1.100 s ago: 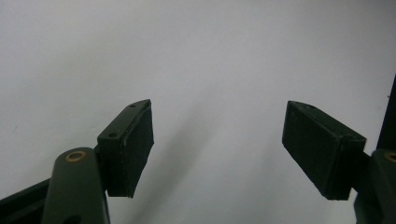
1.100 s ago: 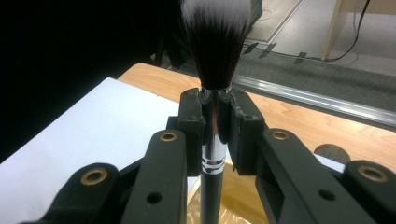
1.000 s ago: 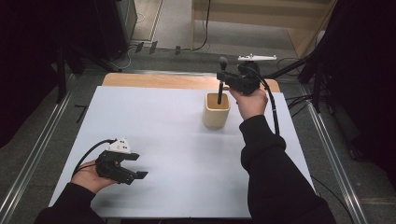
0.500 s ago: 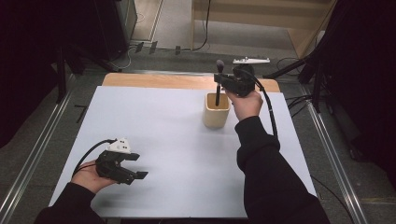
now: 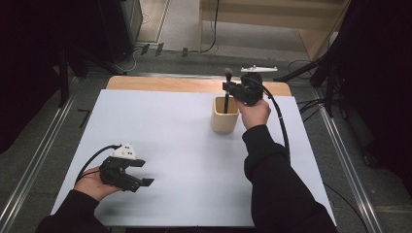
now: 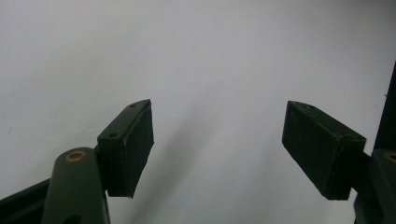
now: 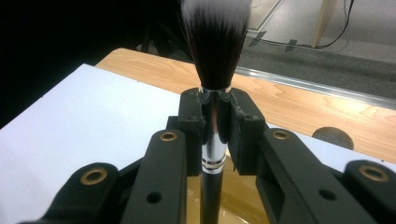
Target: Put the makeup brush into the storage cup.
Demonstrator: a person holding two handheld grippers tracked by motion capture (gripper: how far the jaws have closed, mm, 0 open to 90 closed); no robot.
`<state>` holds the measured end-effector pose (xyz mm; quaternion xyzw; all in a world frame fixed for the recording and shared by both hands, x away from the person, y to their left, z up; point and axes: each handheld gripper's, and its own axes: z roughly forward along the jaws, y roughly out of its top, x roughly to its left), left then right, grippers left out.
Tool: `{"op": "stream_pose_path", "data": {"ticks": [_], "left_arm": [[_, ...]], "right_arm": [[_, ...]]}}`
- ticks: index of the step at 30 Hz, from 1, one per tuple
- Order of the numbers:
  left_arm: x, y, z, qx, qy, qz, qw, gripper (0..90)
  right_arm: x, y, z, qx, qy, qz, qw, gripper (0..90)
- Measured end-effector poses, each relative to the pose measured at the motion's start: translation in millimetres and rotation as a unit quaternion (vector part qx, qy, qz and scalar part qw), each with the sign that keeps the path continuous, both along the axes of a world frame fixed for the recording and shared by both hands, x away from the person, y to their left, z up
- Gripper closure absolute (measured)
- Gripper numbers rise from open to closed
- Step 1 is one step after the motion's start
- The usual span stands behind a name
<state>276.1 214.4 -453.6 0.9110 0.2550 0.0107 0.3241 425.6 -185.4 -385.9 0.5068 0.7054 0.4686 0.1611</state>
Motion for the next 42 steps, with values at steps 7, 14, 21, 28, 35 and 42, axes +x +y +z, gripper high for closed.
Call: {"op": "stream_pose_path", "data": {"ticks": [7, 14, 21, 28, 35, 42], "left_arm": [[0.2, 1.4, 0.4, 0.0, 0.001, 0.003, 1.0, 26.4], [0.3, 0.6, -0.5, 0.004, 0.001, 0.003, 1.0, 26.3], [0.2, 0.7, -0.5, 0.003, 0.002, 0.003, 1.0, 26.3], [0.4, 1.0, -1.0, 0.003, 0.003, 0.003, 1.0, 26.4], [-0.1, 0.7, -0.9, 0.004, 0.003, 0.001, 1.0, 26.3], [0.0, 0.2, -0.9, 0.003, 0.004, 0.001, 1.0, 26.3]], "right_arm": [[-1.5, 3.0, -10.7, -0.001, -0.001, 0.0, 1.0, 77.7], [-2.7, 2.0, -19.9, 0.002, 0.005, 0.001, 1.0, 77.7], [-4.5, 0.7, -31.1, 0.007, 0.017, 0.0, 0.9998, 77.6], [-5.2, 1.0, -30.8, 0.005, 0.015, 0.003, 0.9999, 77.4], [-5.9, 4.1, -30.9, -0.015, -0.027, 0.016, 0.9994, 16.1], [-10.8, 2.5, -28.1, -0.056, -0.004, 0.009, 0.9984, 8.9]]}}
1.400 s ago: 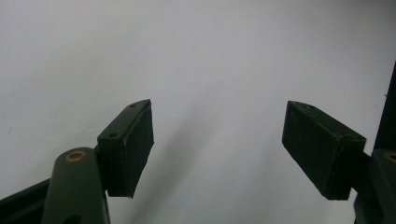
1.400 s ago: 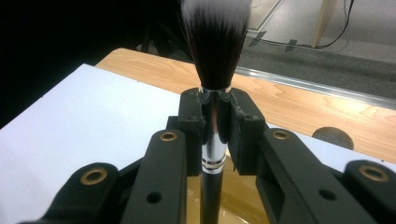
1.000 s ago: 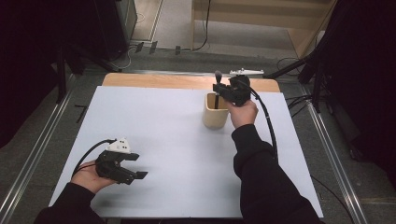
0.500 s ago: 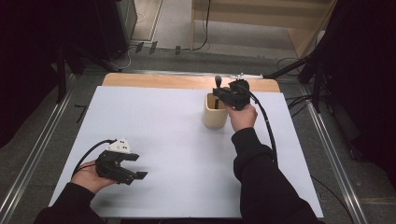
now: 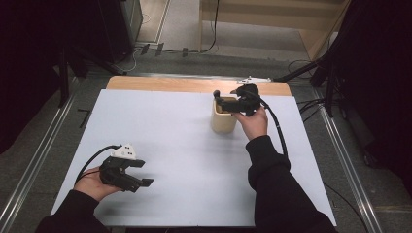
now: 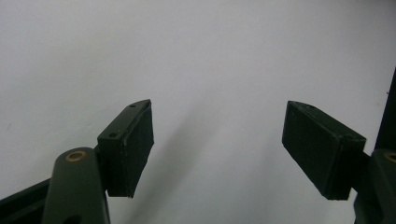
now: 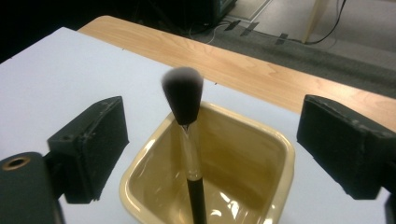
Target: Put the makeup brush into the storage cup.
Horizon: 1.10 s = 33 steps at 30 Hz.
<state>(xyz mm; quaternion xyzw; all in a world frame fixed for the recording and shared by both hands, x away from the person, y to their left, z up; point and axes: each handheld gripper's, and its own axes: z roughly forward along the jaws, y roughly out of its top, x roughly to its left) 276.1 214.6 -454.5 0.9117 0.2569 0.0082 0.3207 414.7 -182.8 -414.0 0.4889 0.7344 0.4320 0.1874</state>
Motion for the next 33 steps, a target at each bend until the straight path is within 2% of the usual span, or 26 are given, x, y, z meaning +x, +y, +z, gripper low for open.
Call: {"op": "stream_pose_path", "data": {"ticks": [5, 13, 16, 19, 24, 26, 33], "left_arm": [[0.4, -0.3, 0.0, 0.003, -0.001, -0.002, 1.0, 26.3], [0.7, -0.5, -0.3, 0.003, 0.0, -0.002, 1.0, 26.3], [0.5, -0.5, -0.4, 0.002, 0.0, -0.001, 1.0, 26.3], [0.8, -0.2, -0.2, 0.003, -0.001, -0.003, 1.0, 26.3], [0.4, 0.0, -0.5, 0.003, -0.001, 0.0, 1.0, 26.3], [0.4, -0.1, -0.3, 0.003, -0.001, -0.001, 1.0, 26.3], [0.2, -1.7, -1.0, 0.005, -0.001, -0.004, 1.0, 26.3]], "right_arm": [[-4.0, -6.7, 1.1, 0.017, 0.005, 0.017, 0.9997, 8.6], [-12.2, -12.0, 0.3, 0.014, 0.017, 0.038, 0.999, 9.2], [-16.6, -12.6, 1.0, -0.001, 0.015, 0.043, 0.999, 11.5], [-22.7, -13.3, 1.0, 0.011, 0.012, 0.052, 0.9985, 13.6], [-32.1, -11.0, -0.5, 0.005, 0.02, 0.07, 0.9973, 13.6], [-36.8, -9.9, -0.7, 0.003, 0.015, 0.074, 0.9972, 14.3], [-49.9, -6.5, 1.6, 0.002, 0.02, 0.099, 0.9949, 14.4]]}}
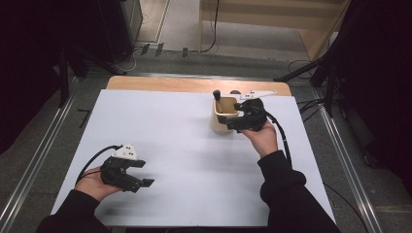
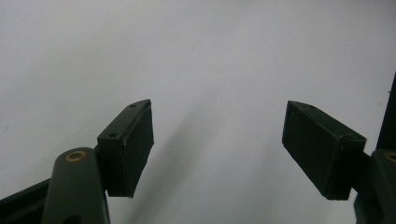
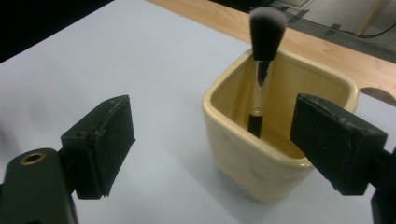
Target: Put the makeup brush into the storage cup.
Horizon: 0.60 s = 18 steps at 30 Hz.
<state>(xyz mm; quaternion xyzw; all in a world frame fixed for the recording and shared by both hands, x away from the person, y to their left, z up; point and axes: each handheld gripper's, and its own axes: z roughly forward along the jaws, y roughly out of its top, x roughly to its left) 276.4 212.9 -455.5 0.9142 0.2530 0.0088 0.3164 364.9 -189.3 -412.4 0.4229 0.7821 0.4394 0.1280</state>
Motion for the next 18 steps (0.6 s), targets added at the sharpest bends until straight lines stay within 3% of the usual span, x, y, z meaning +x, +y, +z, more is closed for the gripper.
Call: {"op": "stream_pose_path", "data": {"ticks": [18], "left_arm": [[0.1, -1.3, -0.9, -0.001, 0.0, -0.001, 1.0, 26.1]], "right_arm": [[-30.7, 6.6, -10.9, 0.009, 0.012, 0.05, 0.9986, 14.6]]}}
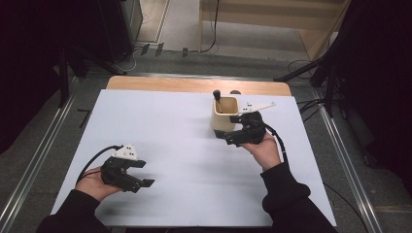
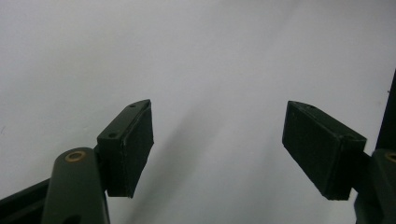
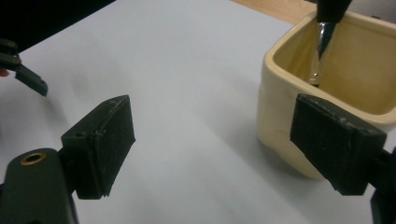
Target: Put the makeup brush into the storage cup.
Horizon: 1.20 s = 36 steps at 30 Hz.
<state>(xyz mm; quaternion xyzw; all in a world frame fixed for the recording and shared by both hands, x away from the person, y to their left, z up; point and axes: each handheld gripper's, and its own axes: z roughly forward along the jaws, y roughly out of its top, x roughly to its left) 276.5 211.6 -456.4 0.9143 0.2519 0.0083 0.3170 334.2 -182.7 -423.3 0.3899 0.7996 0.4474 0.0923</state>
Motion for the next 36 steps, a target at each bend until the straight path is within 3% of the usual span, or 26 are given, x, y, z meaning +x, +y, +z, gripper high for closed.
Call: {"op": "stream_pose_path", "data": {"ticks": [3, 19, 29, 36], "left_arm": [[0.2, -1.1, -0.3, 0.002, 0.001, -0.003, 1.0, 26.2], [0.2, -0.3, 0.3, -0.005, -0.002, -0.003, 1.0, 25.9], [0.0, 0.1, 0.9, -0.007, -0.006, -0.005, 0.9999, 25.7], [0.0, 0.1, 1.2, -0.008, -0.007, -0.005, 0.9999, 25.6]], "right_arm": [[-4.2, 0.6, -3.0, 0.006, 0.001, 0.006, 1.0, 14.6], [-28.3, 0.5, -19.0, -0.009, -0.016, 0.037, 0.9991, 14.5], [-44.4, -7.9, -28.4, -0.001, -0.022, 0.038, 0.999, 14.4], [-52.4, -12.4, -34.3, -0.009, -0.004, 0.047, 0.9988, 14.5]]}}
